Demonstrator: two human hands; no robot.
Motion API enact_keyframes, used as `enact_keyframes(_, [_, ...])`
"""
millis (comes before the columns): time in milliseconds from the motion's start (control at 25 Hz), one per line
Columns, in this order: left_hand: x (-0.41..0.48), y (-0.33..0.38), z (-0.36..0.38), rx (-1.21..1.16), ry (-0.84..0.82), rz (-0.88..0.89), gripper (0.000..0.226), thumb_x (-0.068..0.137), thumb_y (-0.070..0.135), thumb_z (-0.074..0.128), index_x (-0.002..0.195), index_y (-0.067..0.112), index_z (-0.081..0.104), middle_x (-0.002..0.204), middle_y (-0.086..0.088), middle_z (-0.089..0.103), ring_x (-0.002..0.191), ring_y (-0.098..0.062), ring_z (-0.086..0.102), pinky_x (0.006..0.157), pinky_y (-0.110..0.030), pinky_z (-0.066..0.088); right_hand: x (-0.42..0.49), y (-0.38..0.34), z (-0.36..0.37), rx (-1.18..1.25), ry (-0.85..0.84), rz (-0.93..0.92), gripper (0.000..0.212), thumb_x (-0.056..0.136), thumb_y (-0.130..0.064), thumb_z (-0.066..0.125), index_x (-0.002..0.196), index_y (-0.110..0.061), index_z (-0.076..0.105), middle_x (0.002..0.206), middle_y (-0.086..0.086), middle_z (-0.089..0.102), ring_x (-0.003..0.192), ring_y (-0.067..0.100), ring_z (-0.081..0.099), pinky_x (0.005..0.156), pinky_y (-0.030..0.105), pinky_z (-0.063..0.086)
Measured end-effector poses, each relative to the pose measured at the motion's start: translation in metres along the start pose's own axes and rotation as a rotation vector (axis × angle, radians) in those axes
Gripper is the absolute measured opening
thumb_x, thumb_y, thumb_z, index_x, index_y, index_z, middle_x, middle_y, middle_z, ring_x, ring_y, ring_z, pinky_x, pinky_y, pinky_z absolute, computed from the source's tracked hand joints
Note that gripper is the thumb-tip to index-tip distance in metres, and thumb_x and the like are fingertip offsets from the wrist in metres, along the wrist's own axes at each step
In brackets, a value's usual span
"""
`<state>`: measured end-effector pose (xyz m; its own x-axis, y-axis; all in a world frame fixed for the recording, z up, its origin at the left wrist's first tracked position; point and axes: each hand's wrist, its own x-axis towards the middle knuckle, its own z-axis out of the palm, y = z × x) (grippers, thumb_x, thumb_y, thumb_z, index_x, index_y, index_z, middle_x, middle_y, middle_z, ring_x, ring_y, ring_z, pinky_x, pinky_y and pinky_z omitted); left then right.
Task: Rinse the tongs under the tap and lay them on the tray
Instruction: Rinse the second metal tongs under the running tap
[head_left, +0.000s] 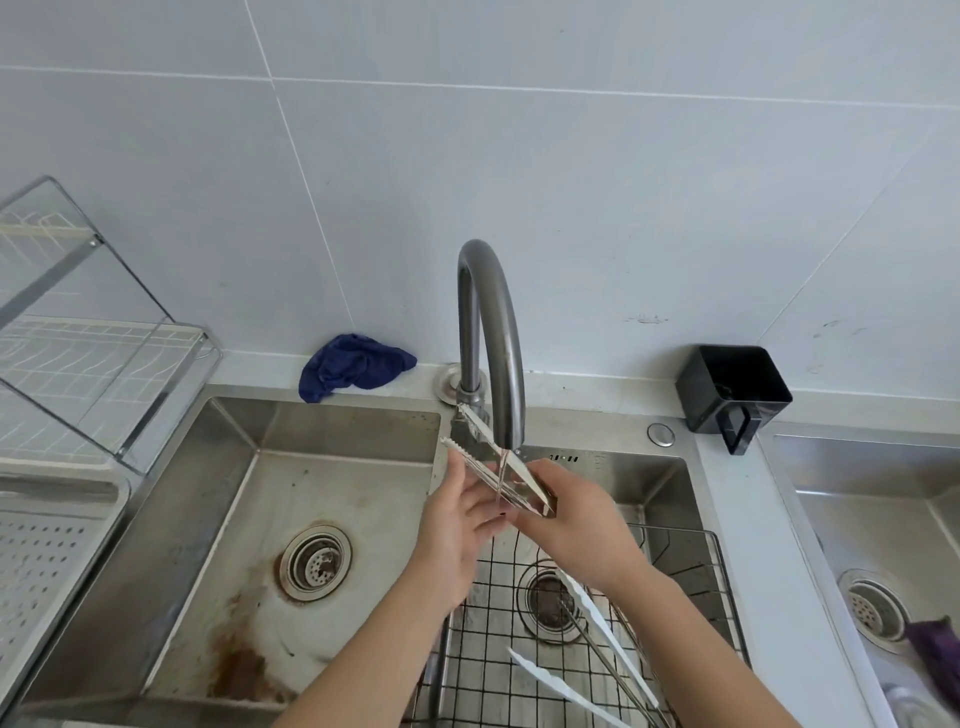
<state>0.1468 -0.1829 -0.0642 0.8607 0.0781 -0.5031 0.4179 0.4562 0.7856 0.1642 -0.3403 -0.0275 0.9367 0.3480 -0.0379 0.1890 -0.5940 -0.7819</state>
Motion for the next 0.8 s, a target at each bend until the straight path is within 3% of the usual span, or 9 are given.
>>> enact_keyframes(40, [-0.005, -0.007, -0.013, 0.186, 0.058, 0.094, 0.048, 0.093, 0.061, 0.053, 0.103, 0.02, 0.077, 0.1, -0.003, 0.079, 0.096, -0.022, 0.073, 0.084, -0.036, 0.054, 0.0, 0.002, -0.001, -0.023, -0.008, 0.006, 0.021, 0.083, -0.032, 0.074, 0.097, -0.04, 0.06, 0.083, -0.037, 0.061, 0.072, -0.004, 0.059, 0.059, 0.013, 0.04])
enact_keyframes(120, [-0.011, -0.024, -0.043, 0.806, 0.15, 0.398, 0.018, 0.094, 0.038, 0.059, 0.101, 0.03, 0.074, 0.103, 0.01, 0.073, 0.105, -0.012, 0.067, 0.09, -0.034, 0.053, 0.002, 0.003, 0.0, -0.053, -0.03, 0.026, 0.018, 0.081, -0.035, 0.074, 0.092, -0.037, 0.06, 0.075, -0.029, 0.062, 0.066, -0.001, 0.056, 0.056, 0.015, 0.037])
enact_keyframes(200, [-0.013, -0.047, -0.066, 1.358, 0.049, 0.626, 0.029, 0.093, 0.026, 0.058, 0.12, 0.026, 0.068, 0.128, 0.007, 0.062, 0.129, -0.017, 0.053, 0.111, -0.038, 0.042, 0.005, 0.0, 0.006, -0.099, -0.055, 0.034, 0.017, 0.082, -0.036, 0.073, 0.089, -0.035, 0.058, 0.067, -0.017, 0.06, 0.063, 0.002, 0.055, 0.058, 0.021, 0.039])
enact_keyframes(280, [-0.015, -0.07, -0.076, 1.663, -0.03, 0.625, 0.049, 0.097, 0.034, 0.047, 0.144, 0.02, 0.05, 0.158, -0.003, 0.038, 0.154, -0.028, 0.017, 0.127, -0.042, 0.008, 0.011, -0.007, 0.014, -0.151, -0.068, 0.055, 0.019, 0.083, -0.039, 0.072, 0.085, -0.036, 0.052, 0.067, -0.013, 0.057, 0.066, 0.009, 0.056, 0.062, 0.031, 0.044])
enact_keyframes(360, [-0.02, -0.08, -0.076, 1.805, -0.014, 0.632, 0.06, 0.096, 0.042, 0.04, 0.15, 0.015, 0.042, 0.166, -0.009, 0.021, 0.156, -0.029, -0.006, 0.123, -0.043, -0.007, 0.021, -0.016, 0.021, -0.188, -0.072, 0.08, 0.021, 0.084, -0.046, 0.069, 0.092, -0.034, 0.054, 0.072, -0.01, 0.06, 0.073, 0.019, 0.061, 0.065, 0.033, 0.05])
enact_keyframes(480, [-0.025, -0.078, -0.073, 1.92, -0.008, 0.647, 0.063, 0.094, 0.04, 0.039, 0.152, 0.014, 0.04, 0.167, -0.016, 0.016, 0.154, -0.032, -0.012, 0.121, -0.047, -0.004, 0.04, -0.027, 0.031, -0.252, -0.105, 0.064, 0.045, 0.082, -0.052, 0.068, 0.12, -0.03, 0.057, 0.091, -0.005, 0.072, 0.088, 0.023, 0.067, 0.07, 0.031, 0.049])
enact_keyframes(560, [-0.025, -0.078, -0.074, 1.954, 0.001, 0.642, 0.064, 0.092, 0.038, 0.04, 0.151, 0.014, 0.04, 0.167, -0.016, 0.017, 0.155, -0.034, -0.008, 0.122, -0.049, -0.002, 0.05, -0.033, 0.035, -0.287, -0.127, 0.05, 0.054, 0.082, -0.051, 0.068, 0.13, -0.029, 0.056, 0.1, -0.001, 0.073, 0.093, 0.024, 0.068, 0.072, 0.029, 0.047])
enact_keyframes(720, [-0.025, -0.078, -0.075, 1.989, 0.009, 0.597, 0.06, 0.083, 0.033, 0.051, 0.139, 0.011, 0.057, 0.159, -0.019, 0.037, 0.153, -0.036, 0.017, 0.118, -0.049, 0.012, 0.051, -0.037, 0.034, -0.266, -0.113, 0.083, 0.039, 0.082, -0.049, 0.066, 0.109, -0.021, 0.059, 0.075, -0.003, 0.064, 0.074, 0.026, 0.064, 0.062, 0.029, 0.045])
enact_keyframes(800, [-0.025, -0.078, -0.076, 1.976, 0.004, 0.603, 0.058, 0.08, 0.032, 0.054, 0.132, 0.009, 0.064, 0.153, -0.02, 0.046, 0.15, -0.038, 0.026, 0.116, -0.05, 0.018, 0.038, -0.031, 0.028, -0.186, -0.074, 0.125, 0.037, 0.08, -0.05, 0.068, 0.107, -0.025, 0.059, 0.067, -0.008, 0.061, 0.071, 0.021, 0.065, 0.06, 0.029, 0.046])
